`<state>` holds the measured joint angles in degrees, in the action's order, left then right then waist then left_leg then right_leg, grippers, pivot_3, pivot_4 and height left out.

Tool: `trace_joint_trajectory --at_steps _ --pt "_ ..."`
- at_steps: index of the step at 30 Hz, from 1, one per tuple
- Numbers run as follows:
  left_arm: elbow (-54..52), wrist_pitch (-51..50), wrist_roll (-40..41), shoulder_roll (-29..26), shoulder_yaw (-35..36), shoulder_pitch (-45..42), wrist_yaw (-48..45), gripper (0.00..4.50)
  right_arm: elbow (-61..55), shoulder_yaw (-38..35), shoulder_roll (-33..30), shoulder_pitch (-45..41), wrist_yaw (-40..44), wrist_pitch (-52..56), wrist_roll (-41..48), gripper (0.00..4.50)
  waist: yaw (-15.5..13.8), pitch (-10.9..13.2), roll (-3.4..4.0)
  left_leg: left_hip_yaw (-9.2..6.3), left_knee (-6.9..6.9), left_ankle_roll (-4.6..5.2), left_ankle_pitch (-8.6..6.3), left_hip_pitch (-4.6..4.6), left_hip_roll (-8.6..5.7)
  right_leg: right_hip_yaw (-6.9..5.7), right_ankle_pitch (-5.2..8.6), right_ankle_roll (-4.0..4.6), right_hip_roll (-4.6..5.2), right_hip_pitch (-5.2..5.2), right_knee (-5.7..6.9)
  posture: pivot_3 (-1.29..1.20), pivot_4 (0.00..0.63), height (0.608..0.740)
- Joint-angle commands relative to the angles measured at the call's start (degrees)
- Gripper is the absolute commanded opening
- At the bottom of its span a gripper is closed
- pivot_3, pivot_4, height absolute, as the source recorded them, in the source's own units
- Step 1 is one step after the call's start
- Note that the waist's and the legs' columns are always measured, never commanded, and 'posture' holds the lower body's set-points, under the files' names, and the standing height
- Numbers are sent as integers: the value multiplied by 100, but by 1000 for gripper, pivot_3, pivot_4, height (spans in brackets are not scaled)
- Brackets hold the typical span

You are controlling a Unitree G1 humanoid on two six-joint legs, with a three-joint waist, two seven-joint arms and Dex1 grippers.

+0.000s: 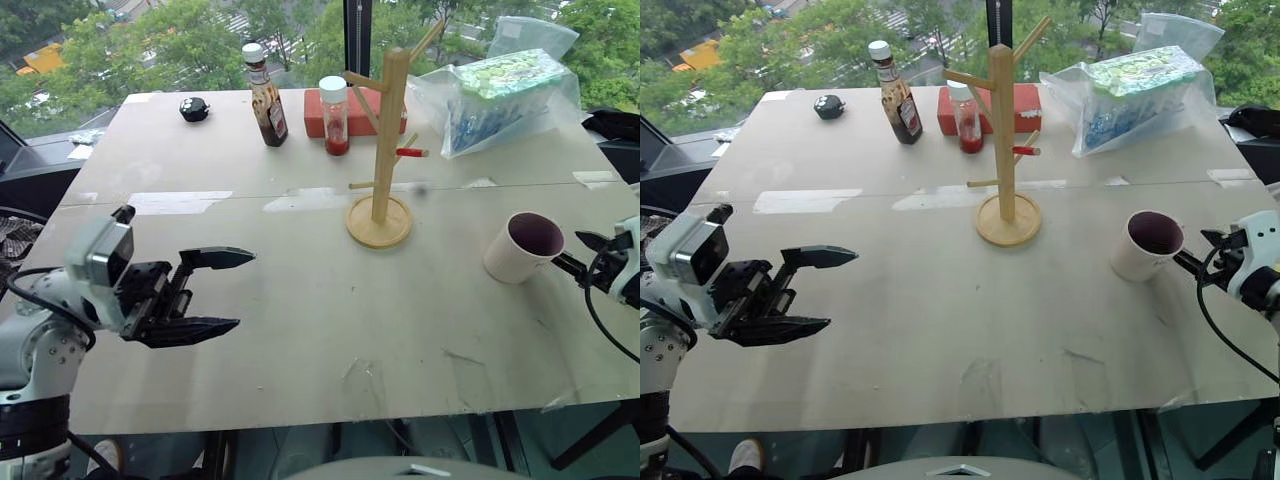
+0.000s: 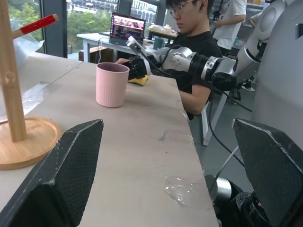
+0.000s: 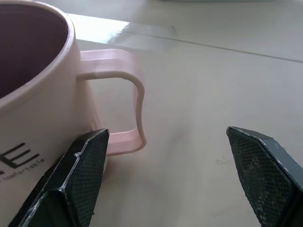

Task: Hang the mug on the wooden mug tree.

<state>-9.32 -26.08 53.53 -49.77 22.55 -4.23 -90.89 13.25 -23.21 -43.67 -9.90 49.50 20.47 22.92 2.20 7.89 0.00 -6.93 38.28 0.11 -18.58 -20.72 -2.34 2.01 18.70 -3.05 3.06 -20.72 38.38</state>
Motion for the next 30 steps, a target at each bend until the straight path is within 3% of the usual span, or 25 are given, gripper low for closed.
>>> trace_joint_trajectory --at_steps 1,8,17,25,26,30 --pt "-35 64 25 -86 192 -43 -70 4500 -309 -149 -299 42 274 128 209 4016 2 1 2 1 0 0 0 0 0 0 0 0 1 0 0 0 150 740" --pt "-168 69 60 -44 203 47 -45 4500 207 191 -438 -423 449 -27 4 4016 30 1 2 4 0 0 0 2 0 0 0 0 1 0 0 0 150 740" --pt "-394 7 214 5 415 288 66 4500 1116 823 -132 -1271 629 -196 -219 4016 20 2 3 1 0 0 0 0 0 1 0 0 3 -2 -1 0 150 740" --pt "-447 -186 443 -55 699 256 334 4500 1093 791 41 -1336 732 -274 -98 359 15 2 3 -2 0 0 0 -3 0 -3 0 0 5 -3 -2 0 150 740" --pt "-439 -191 431 -66 692 240 334 4500 1041 781 43 -1301 728 -273 -91 62 15 2 4 -2 0 0 0 -3 0 -4 0 0 5 -3 -2 0 150 740" --pt "-403 -157 325 -41 633 218 353 4500 704 708 46 -1120 670 -194 -16 62 14 2 4 -4 0 0 0 -3 0 -6 0 0 5 -3 -2 0 150 740"
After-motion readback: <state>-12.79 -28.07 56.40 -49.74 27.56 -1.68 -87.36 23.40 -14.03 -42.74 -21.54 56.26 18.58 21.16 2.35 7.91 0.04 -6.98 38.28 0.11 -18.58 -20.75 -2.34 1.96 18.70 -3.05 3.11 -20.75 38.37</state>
